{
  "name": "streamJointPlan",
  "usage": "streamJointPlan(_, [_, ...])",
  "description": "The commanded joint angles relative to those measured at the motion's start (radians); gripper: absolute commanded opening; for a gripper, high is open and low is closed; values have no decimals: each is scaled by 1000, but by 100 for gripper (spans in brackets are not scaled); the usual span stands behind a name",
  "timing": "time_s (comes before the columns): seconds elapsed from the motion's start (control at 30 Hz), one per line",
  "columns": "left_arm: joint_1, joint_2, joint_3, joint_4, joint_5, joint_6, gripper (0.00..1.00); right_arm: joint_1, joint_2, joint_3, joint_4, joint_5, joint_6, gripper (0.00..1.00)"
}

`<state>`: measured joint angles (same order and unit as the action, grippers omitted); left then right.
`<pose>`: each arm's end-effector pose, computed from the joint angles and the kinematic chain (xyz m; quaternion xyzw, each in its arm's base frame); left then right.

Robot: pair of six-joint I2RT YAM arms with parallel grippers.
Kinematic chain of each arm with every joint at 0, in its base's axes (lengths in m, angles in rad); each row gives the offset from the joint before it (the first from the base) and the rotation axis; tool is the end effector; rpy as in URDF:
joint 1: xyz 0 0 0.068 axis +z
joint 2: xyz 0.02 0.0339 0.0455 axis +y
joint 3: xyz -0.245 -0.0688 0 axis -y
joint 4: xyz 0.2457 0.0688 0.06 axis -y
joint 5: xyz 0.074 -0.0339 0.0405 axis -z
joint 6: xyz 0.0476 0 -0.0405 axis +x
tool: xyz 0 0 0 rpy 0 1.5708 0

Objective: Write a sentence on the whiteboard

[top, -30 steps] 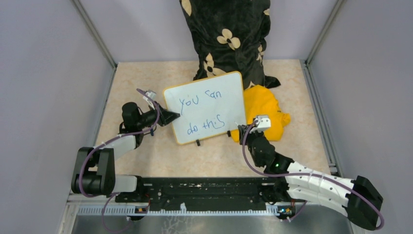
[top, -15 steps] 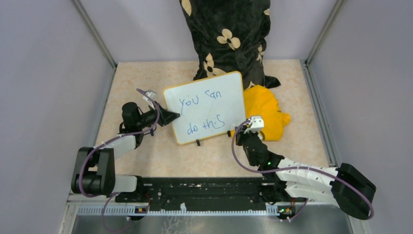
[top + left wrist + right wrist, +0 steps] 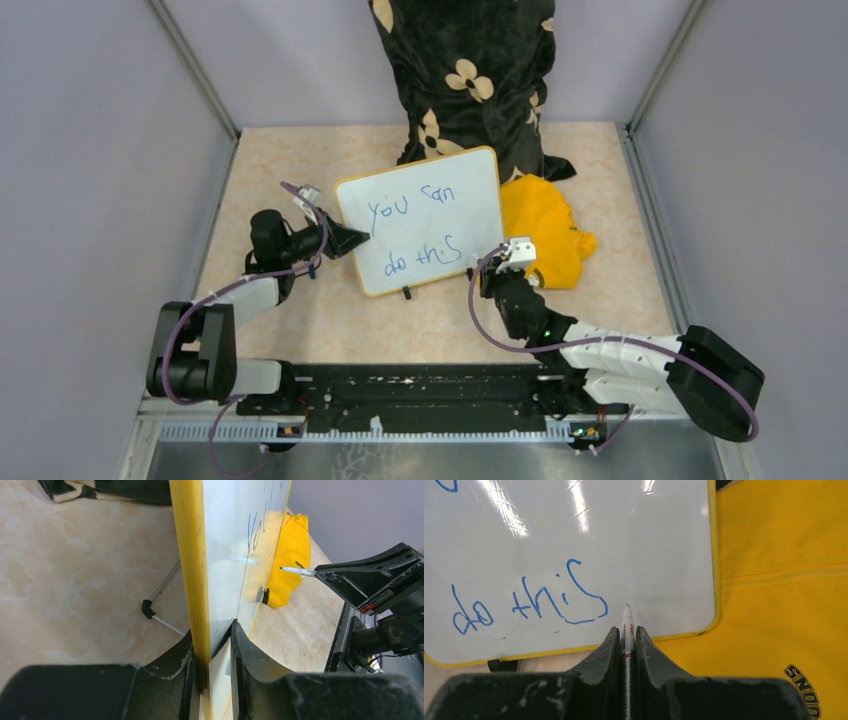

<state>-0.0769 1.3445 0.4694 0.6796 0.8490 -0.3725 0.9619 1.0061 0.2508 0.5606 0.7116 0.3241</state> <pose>0.2685 -0.0565 0.1816 0.1549 0.7350 -0.4391 0.4929 0.1495 0.1601 0.1744 -0.0170 0.7570 0.1416 0.6377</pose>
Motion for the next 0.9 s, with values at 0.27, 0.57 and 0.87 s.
streamJointPlan(0.27, [-3,27,8,-66,-103,90,0,9,16,53,68,-29,21,0])
streamJointPlan(0.57, [-3,27,8,-68,-103,92,0,9,32,46,86,-31,41,0])
streamJointPlan(0.87, [-3,27,8,-68,-103,90,0,8,61,64,95,-27,51,0])
